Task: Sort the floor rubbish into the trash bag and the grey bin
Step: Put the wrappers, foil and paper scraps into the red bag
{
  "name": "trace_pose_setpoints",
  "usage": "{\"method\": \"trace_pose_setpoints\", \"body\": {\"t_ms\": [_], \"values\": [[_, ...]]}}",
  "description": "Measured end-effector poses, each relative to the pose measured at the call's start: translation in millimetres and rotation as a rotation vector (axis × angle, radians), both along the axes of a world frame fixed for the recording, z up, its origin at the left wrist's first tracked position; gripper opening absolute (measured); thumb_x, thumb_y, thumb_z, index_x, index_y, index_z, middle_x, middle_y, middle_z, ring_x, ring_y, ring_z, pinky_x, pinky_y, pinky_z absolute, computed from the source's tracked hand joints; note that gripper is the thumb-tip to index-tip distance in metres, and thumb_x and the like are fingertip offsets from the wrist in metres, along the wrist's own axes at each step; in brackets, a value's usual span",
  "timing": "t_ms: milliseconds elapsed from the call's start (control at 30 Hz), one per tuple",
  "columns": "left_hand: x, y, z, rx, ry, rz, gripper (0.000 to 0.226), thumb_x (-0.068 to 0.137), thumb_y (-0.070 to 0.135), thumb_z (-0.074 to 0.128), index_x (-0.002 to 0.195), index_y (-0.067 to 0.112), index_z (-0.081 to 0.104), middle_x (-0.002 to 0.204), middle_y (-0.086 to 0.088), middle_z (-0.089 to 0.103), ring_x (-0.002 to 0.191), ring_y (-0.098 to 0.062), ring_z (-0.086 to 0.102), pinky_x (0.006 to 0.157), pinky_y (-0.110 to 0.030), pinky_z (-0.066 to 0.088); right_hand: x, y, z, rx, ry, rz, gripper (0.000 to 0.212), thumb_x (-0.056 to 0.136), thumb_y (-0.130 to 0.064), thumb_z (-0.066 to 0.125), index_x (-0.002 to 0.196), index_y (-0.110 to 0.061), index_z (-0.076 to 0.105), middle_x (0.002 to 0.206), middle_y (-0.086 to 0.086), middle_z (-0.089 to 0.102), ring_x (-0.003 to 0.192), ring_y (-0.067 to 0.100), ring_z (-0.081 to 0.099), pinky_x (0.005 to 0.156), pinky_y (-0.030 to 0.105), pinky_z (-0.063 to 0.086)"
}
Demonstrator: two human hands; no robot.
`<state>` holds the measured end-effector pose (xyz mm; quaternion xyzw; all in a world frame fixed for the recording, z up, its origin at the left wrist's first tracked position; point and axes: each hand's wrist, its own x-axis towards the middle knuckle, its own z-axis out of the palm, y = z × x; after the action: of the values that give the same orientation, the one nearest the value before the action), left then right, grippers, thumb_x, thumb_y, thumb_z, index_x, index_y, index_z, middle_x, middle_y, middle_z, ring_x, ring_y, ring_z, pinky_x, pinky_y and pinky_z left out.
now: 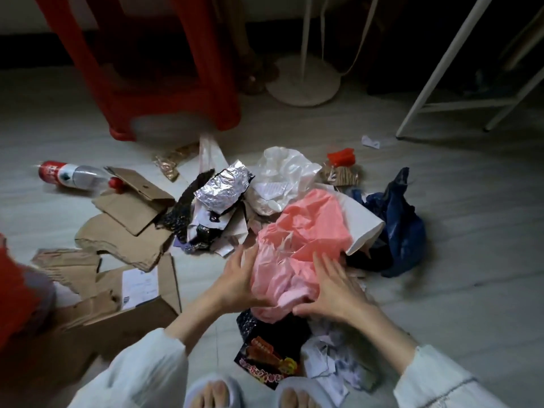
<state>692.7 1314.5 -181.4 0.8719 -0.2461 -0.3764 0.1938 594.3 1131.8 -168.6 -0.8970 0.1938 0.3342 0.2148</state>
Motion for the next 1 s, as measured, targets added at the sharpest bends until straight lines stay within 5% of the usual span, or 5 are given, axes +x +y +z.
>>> {"method": "trace_pose_setpoints", "body": {"t_ms": [200, 400, 633, 767, 1000], "values": [[1.8, -23.1, -36.2, 0.038, -0.195, -0.170, 0.110, 0.071, 0.066, 0.059, 0.147, 0.030, -0.011, 0.146, 0.002, -0.032, 0.137, -0.022, -0.029, 0.113, -0.053, -0.011, 0.7, -6.2, -46.3, 0.258, -0.215, -0.379, 0.068, 0.085, -0.008, 0.055, 0.146, -0.016, 0.027, 0.151, 0.001, 0.032, 0.138, 0.018, 0.031, 0.113, 0.030, 0.025], [22.2, -54.8, -55.4, 0.052, -0.311, -0.351, 0.076, 0.087, 0.044, 0.053, 0.147, 0.035, 0.006, 0.156, 0.006, 0.009, 0.144, -0.023, -0.007, 0.112, -0.059, 0.002, -17.1, -7.0, -57.6, 0.343, -0.261, -0.536, 0.071, 0.080, 0.005, 0.057, 0.141, -0.024, 0.038, 0.138, 0.001, 0.049, 0.123, 0.016, 0.048, 0.103, 0.038, 0.043], [11.7, -45.1, -67.7, -0.263, -0.545, -0.093, 0.020, 0.084, 0.008, 0.055, 0.097, 0.017, 0.067, 0.098, 0.003, 0.068, 0.100, -0.022, 0.056, 0.082, -0.032, 0.018, -25.0, -8.8, -58.2, 0.256, -0.297, -0.388, 0.073, 0.079, 0.018, 0.048, 0.139, -0.023, 0.042, 0.141, -0.008, 0.044, 0.126, 0.001, 0.036, 0.104, 0.014, 0.028], [14.9, -32.0, -54.3, -0.447, -0.470, 0.014, 0.021, 0.072, -0.007, 0.057, 0.082, 0.006, 0.070, 0.077, -0.006, 0.066, 0.071, -0.025, 0.060, 0.064, -0.032, 0.043, -28.4, -10.3, -56.9, 0.229, -0.305, -0.355, 0.084, 0.072, 0.028, 0.041, 0.139, -0.022, 0.042, 0.145, -0.009, 0.040, 0.129, 0.000, 0.032, 0.108, 0.012, 0.022], [18.7, 10.3, -6.2, -0.525, -0.403, 0.385, 0.033, 0.070, -0.017, 0.061, 0.094, 0.003, 0.070, 0.084, -0.005, 0.068, 0.074, -0.015, 0.062, 0.073, -0.025, 0.052, -25.3, -3.5, -17.5, 0.172, -0.390, -0.334, 0.085, 0.071, 0.030, 0.031, 0.134, -0.024, 0.047, 0.131, -0.021, 0.039, 0.125, -0.002, 0.036, 0.096, 0.001, 0.018]]}}
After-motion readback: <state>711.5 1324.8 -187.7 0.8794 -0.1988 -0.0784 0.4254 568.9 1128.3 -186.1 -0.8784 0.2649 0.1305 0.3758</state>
